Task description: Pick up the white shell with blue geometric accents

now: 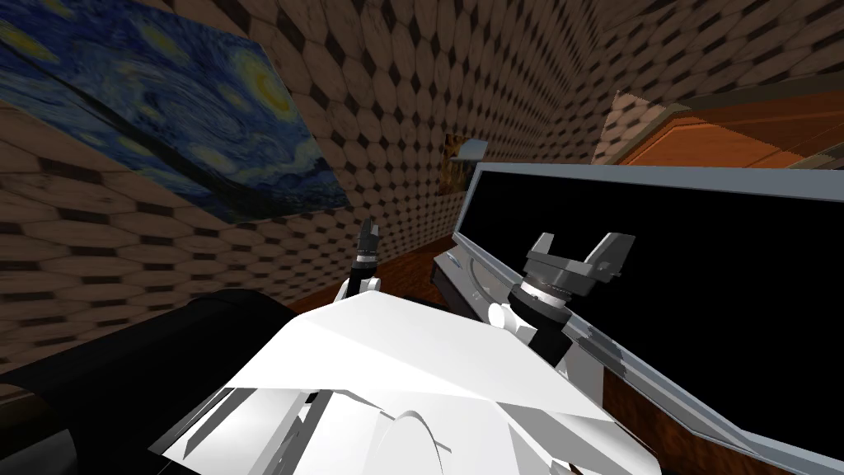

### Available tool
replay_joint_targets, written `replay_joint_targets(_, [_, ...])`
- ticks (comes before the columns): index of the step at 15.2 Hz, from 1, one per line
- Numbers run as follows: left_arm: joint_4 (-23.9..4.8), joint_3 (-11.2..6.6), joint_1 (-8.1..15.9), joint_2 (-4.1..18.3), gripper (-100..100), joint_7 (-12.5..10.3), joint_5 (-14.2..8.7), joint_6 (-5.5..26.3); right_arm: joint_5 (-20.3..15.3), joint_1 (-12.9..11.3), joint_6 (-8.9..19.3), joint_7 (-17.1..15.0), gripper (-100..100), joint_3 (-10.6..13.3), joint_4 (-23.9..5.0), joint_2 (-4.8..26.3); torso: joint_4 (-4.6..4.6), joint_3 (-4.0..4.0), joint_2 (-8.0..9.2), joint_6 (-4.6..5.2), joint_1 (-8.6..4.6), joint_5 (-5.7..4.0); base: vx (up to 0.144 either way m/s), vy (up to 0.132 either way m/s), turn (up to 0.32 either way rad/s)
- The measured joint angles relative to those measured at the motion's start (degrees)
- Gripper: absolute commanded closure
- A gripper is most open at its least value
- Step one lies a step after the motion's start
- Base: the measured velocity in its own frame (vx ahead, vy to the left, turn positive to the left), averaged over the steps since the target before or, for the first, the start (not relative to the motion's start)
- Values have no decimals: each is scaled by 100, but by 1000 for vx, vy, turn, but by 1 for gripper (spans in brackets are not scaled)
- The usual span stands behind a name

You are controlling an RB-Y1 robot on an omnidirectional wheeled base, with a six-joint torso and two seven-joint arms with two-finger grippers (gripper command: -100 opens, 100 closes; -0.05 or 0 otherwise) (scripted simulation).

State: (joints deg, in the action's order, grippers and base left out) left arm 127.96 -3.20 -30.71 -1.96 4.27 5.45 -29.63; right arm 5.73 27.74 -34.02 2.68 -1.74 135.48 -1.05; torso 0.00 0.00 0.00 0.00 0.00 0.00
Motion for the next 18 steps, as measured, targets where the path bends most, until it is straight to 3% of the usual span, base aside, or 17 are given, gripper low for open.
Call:
replay_joint_targets(5, [0,0,0,0,0,0,0,0,-141,-46,41,93,-100,107,-209,498,-3,-7,-13,0,11,2,28,28,-12])
replay_joint_targets(8, [0,0,-1,0,0,0,0,0,-261,-130,203,167,-100,159,-367,856,-5,-12,-22,0,16,3,51,45,-20])
replay_joint_targets(14, [0,0,-1,0,0,0,0,0,-623,-200,236,413,-100,452,-930,1438,-7,-16,-28,-1,22,5,57,52,-19])
replay_joint_targets(18, [0,0,-1,-1,0,0,0,0,-890,-286,437,590,-100,642,-1239,1836,-8,-20,-34,-1,24,5,71,62,-22])
